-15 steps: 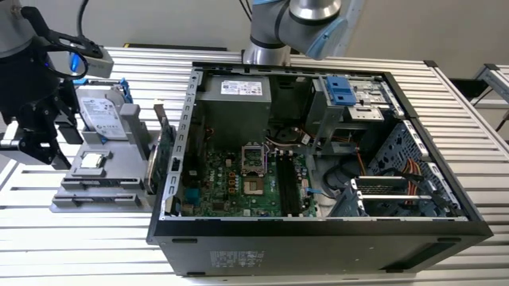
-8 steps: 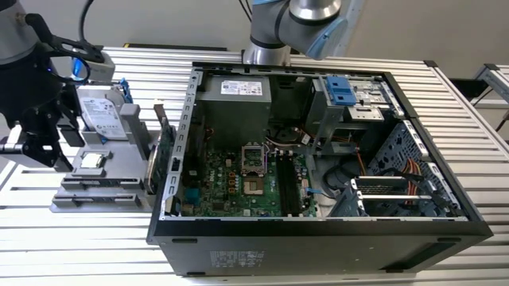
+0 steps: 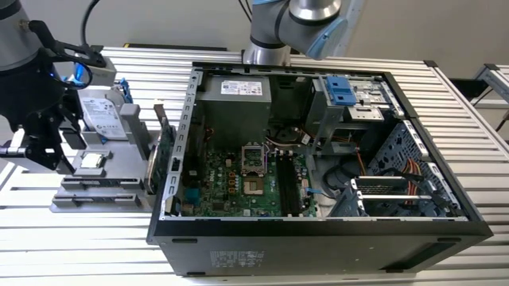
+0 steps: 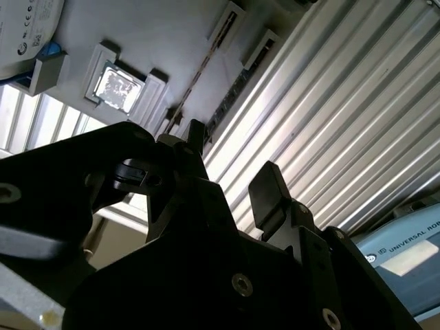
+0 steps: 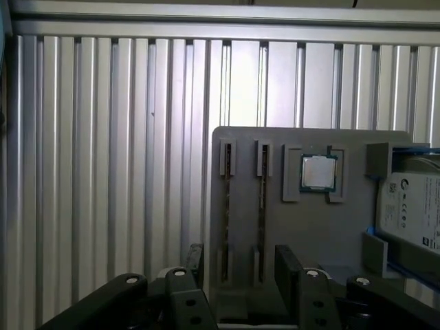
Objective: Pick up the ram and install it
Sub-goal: 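Pick up the ram and move it above insertion slot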
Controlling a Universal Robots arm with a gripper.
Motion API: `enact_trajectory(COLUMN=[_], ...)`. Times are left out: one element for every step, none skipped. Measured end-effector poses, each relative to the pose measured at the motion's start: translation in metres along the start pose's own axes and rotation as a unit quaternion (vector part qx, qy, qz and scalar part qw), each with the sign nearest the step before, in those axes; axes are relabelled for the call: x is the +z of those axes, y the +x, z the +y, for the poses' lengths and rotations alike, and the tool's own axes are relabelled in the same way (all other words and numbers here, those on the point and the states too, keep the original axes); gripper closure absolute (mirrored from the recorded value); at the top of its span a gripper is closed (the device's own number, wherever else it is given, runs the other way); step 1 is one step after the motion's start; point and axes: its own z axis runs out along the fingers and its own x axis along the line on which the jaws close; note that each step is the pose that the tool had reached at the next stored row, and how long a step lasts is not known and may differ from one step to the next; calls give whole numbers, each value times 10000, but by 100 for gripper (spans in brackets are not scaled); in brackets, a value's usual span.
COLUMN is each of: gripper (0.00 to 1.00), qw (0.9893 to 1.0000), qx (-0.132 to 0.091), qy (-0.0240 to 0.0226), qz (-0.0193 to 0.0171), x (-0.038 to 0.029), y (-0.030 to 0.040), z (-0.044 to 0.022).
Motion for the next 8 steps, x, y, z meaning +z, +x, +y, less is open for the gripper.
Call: enact_trajectory(gripper=[0, 0, 0, 0, 0, 0, 0, 0], qw=[10000, 10000, 10000, 10000, 10000, 10000, 10000, 10000], qx=[1, 0, 0, 1, 2, 3, 5, 7], qy=[0, 0, 0, 0, 0, 0, 0, 0], qz=[0, 0, 0, 0, 0, 0, 0, -1], x=[7, 14, 22, 30, 39, 47, 56, 67], y=[1, 3, 4, 4, 5, 5, 5, 5], z=[0, -1, -1, -1, -1, -1, -2, -2])
